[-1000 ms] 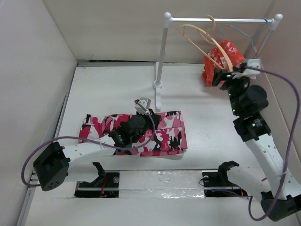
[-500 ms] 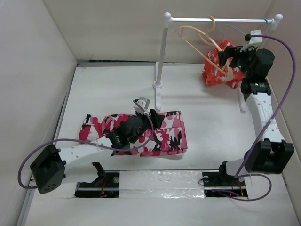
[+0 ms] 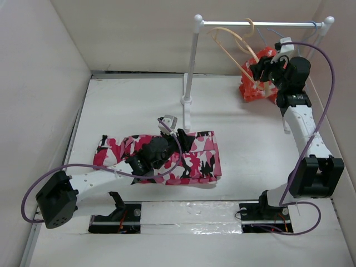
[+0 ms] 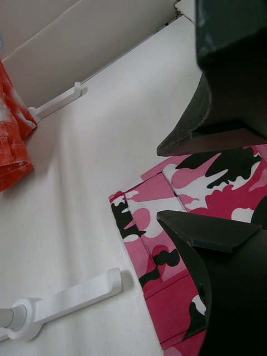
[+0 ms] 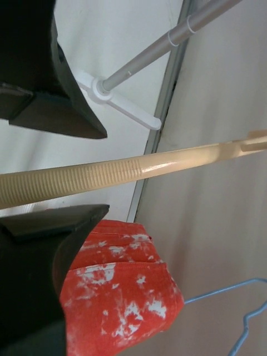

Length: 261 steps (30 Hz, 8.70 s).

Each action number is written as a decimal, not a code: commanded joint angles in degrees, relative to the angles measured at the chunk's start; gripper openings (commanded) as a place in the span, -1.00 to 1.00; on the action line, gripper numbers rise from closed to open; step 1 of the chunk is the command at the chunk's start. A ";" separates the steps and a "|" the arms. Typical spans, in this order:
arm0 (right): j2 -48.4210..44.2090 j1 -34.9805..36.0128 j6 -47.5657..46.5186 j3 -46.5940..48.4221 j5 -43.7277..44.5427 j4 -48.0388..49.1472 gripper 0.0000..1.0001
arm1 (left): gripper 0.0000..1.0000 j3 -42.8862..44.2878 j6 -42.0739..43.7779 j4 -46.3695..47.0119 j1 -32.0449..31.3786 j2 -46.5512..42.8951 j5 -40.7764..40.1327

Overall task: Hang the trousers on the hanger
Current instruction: Pick up the hanger from the clothesline, then place the trousers on the hanger, then place the hanger at the clothesline.

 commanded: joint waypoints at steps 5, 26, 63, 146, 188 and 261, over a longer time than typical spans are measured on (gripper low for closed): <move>-0.14 3.55 -2.26 3.88 3.70 1.25 -0.29 | -0.18 -0.42 0.29 1.88 -0.24 -1.69 -0.32; -10.24 6.80 -0.68 -2.70 8.88 7.67 -1.00 | -0.11 -0.16 -0.68 0.74 -0.24 -1.78 -3.22; -39.77 28.60 10.92 -56.14 36.48 8.64 -1.00 | 0.23 38.58 2.31 -5.13 -1.30 32.82 3.64; -13.59 34.32 17.43 -63.26 14.07 22.43 -0.32 | -1.00 4.59 -29.68 20.78 -10.00 31.97 -25.28; -47.86 8.31 14.70 -61.95 13.97 3.10 -1.00 | -1.00 -12.29 -22.30 -3.21 -10.00 3.50 -37.14; -30.11 59.01 35.88 -54.83 23.98 25.68 0.24 | -1.00 19.70 1.61 -4.45 -13.08 4.20 -26.78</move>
